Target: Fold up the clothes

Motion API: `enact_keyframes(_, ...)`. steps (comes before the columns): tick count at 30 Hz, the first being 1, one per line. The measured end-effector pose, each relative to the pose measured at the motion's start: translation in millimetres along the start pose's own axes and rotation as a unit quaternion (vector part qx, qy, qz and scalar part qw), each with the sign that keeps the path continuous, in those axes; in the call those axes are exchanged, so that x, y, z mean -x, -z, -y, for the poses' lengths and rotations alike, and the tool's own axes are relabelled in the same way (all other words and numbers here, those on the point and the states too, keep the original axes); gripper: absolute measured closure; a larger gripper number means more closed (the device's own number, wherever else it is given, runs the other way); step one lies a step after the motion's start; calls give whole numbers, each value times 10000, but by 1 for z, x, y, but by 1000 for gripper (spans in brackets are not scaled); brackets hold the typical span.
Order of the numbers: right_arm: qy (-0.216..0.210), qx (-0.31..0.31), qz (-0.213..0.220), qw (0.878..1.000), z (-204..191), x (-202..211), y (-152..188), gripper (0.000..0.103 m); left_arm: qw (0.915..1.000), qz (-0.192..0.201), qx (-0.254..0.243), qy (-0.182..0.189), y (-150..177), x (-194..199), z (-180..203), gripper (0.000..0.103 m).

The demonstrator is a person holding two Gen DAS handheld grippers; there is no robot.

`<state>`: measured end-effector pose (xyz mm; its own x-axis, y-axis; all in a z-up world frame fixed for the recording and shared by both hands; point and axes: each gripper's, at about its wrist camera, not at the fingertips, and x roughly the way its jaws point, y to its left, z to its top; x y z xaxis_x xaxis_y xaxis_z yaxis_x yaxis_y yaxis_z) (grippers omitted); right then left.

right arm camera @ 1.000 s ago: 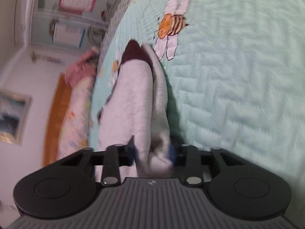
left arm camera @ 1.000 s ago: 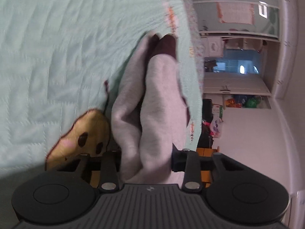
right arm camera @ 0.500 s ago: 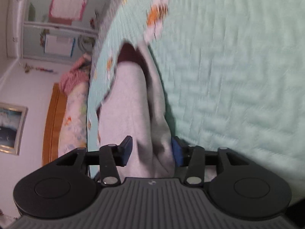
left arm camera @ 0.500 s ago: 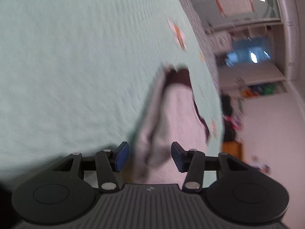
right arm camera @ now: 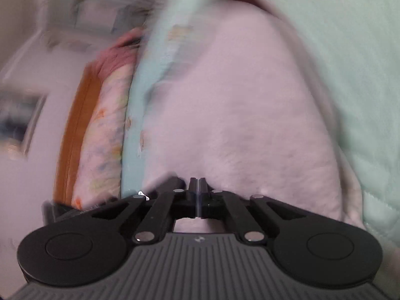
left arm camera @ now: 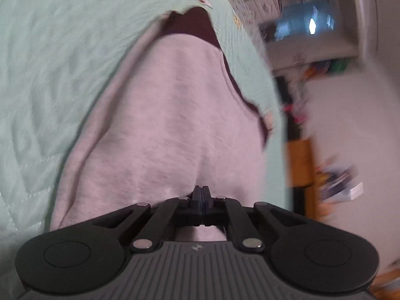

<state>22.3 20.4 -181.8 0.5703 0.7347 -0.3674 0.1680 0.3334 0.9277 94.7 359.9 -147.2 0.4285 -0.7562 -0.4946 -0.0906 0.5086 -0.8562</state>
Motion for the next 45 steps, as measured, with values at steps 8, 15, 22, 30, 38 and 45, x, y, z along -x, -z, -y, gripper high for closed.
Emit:
enact_keyframes(8,177,342,-5,9993,-14,14,-5,103,9987,-111,-487,-136,-7,2,13,99)
enact_keyframes(15,558,493,268,9969,-24,45,-8,103,9902,569,-1037,-744,-10,75,33,82)
enact_keyframes(22,-239,760,-104,9968,-53,21,14,95,9878,-309,-1515,-165,28,36,53,60)
enact_keyframes(30,434,673,-637,9948,-26,-10,14,103,9859,-773,-1349,-616,26,7,13,99)
enact_keyframes(38,275,464,-452,9975,-29,21,6,103,9935,-921,-513,-417,6,39,21,91)
enact_keyframes(45,-254,635,132,9976,-68,25,-25,94,9801,-39,-1881,-627,-21,21,102,38)
